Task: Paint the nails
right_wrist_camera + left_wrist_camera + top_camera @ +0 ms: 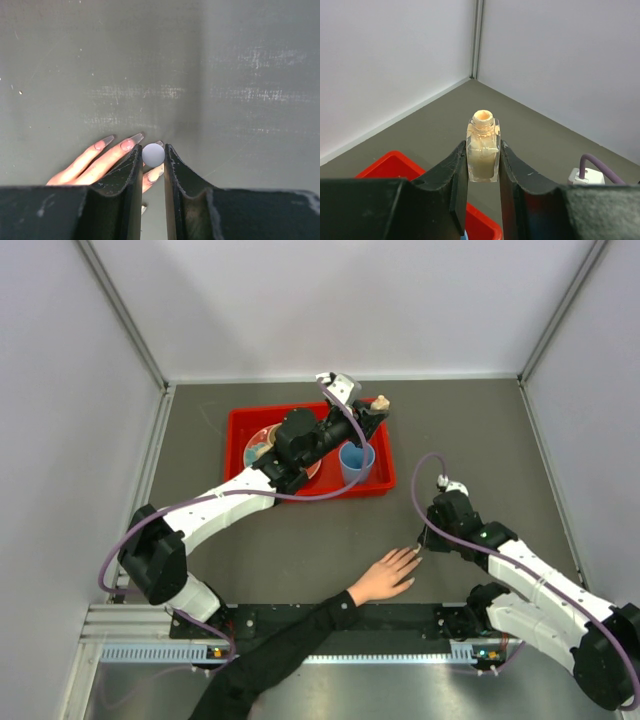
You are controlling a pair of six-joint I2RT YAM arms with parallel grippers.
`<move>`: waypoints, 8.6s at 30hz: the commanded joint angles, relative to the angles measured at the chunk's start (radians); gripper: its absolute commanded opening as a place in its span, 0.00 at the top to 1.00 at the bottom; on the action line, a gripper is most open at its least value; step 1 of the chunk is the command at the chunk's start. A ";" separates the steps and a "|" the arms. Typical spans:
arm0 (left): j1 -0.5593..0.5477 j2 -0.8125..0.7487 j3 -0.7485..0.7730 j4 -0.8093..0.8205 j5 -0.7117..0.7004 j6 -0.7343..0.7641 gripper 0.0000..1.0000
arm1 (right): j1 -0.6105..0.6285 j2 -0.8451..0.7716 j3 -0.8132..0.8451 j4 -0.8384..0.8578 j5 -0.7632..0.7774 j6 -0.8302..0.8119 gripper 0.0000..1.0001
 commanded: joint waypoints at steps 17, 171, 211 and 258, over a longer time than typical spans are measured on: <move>0.005 -0.041 0.028 0.040 0.016 -0.014 1.00 | -0.029 0.016 0.019 0.035 0.014 -0.001 1.00; 0.024 -0.030 0.030 0.043 0.030 -0.030 1.00 | -0.071 0.044 0.013 0.065 -0.015 -0.021 1.00; 0.027 -0.027 0.028 0.045 0.031 -0.033 1.00 | -0.084 0.056 0.007 0.078 0.008 -0.017 1.00; 0.030 -0.030 0.022 0.048 0.034 -0.036 1.00 | -0.082 0.034 0.023 0.047 -0.075 -0.030 1.00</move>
